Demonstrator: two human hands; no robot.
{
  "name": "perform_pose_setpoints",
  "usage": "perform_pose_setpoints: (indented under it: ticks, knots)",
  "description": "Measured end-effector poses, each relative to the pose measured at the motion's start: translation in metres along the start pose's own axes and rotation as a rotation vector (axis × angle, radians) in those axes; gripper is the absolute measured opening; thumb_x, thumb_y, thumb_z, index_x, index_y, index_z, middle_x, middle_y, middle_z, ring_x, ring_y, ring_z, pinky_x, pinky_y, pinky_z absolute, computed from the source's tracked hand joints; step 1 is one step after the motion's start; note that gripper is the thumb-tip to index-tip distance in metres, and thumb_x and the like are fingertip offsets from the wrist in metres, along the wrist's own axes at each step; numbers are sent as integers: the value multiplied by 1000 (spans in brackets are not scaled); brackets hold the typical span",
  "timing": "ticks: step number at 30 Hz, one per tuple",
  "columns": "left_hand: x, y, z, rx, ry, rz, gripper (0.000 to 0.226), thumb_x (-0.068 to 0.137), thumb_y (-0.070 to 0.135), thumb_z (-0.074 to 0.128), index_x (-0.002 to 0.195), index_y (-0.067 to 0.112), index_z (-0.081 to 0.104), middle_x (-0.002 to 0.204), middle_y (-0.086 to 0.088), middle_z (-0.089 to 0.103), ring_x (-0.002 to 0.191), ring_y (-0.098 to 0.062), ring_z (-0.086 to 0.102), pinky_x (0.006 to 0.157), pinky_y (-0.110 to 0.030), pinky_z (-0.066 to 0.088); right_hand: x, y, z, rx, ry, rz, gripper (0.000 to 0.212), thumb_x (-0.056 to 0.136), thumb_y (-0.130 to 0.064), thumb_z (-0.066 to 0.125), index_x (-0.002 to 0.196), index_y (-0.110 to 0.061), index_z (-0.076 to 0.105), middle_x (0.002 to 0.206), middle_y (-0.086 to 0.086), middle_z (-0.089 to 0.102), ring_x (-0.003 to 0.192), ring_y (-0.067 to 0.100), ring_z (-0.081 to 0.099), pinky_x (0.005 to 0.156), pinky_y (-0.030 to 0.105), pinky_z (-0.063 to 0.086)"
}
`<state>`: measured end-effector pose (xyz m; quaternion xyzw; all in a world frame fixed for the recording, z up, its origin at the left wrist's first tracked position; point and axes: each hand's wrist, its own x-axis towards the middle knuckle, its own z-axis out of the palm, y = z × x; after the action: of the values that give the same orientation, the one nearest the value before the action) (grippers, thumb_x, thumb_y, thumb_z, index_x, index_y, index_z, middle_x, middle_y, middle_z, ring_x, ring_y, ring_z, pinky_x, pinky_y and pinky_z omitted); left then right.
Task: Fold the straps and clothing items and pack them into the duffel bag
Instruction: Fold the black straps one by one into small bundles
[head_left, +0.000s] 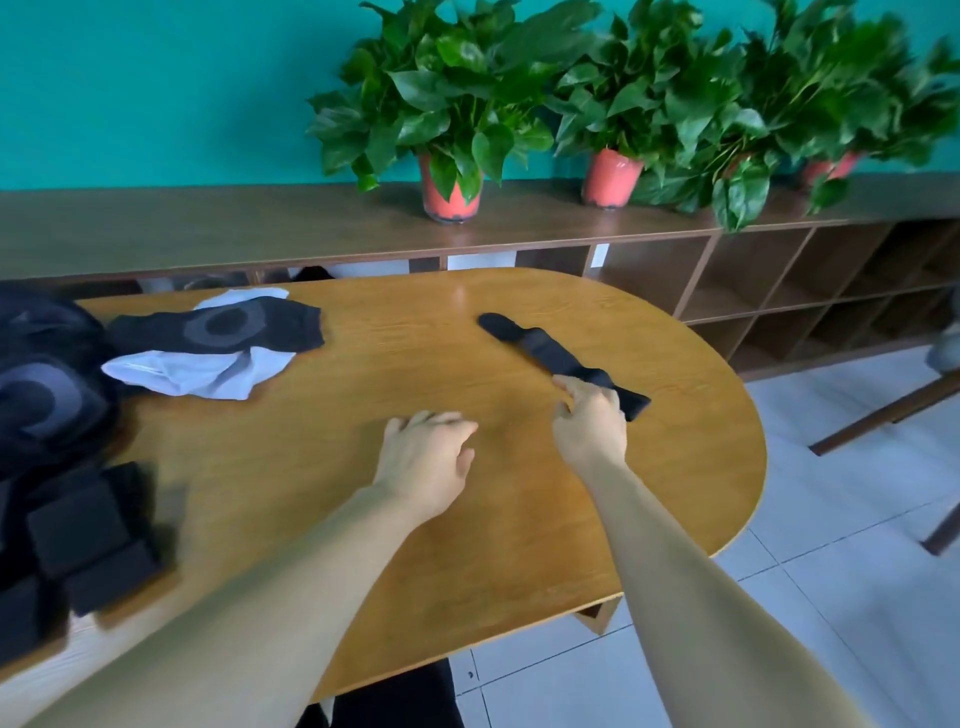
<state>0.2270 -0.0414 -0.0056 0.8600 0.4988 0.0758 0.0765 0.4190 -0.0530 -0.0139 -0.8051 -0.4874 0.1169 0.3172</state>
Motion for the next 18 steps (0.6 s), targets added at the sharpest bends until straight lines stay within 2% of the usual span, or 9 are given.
perform_pose_setpoints:
  ticks: [2,4,8,11,15,18]
  knots:
    - [7,0,2,-4,-22,9,41,101,31,40,142,30,42,150,8,38,135,-21,35,106,-38,23,16,5,-1,-180,-8,-37,44,95,-16,43,138,-23,46,140,1,46,131,25,31,108,42,29]
    - [13,-1,5,-18,-34,22,43,101,31,40,144,30,39,151,9,36,136,-19,34,109,-38,21,31,10,2,-326,-63,-15,43,96,-19,39,139,-23,42,145,0,39,135,26,23,111,43,19]
    - [21,-5,9,-40,-61,32,45,101,31,41,146,29,36,153,9,33,138,-16,31,113,-39,19,46,13,5,-443,-229,116,43,98,-25,30,141,-28,36,151,0,25,139,27,13,112,52,11]
    - [23,-9,11,-46,-80,29,47,101,31,41,147,29,34,154,9,31,140,-17,28,114,-41,17,45,10,10,-490,-343,160,44,98,-24,27,141,-29,33,153,1,21,138,28,15,107,54,18]
    - [22,-12,13,-55,-92,30,46,101,30,41,146,28,34,153,9,33,139,-16,30,114,-41,18,39,-1,10,-559,-374,159,49,90,-9,31,135,-25,39,139,3,35,129,29,24,100,48,28]
    - [14,-14,14,-55,-81,29,46,100,30,41,146,27,34,151,10,36,138,-15,32,112,-40,21,33,-13,13,-557,-376,202,41,89,-8,33,125,-22,47,124,4,45,124,29,28,93,43,32]
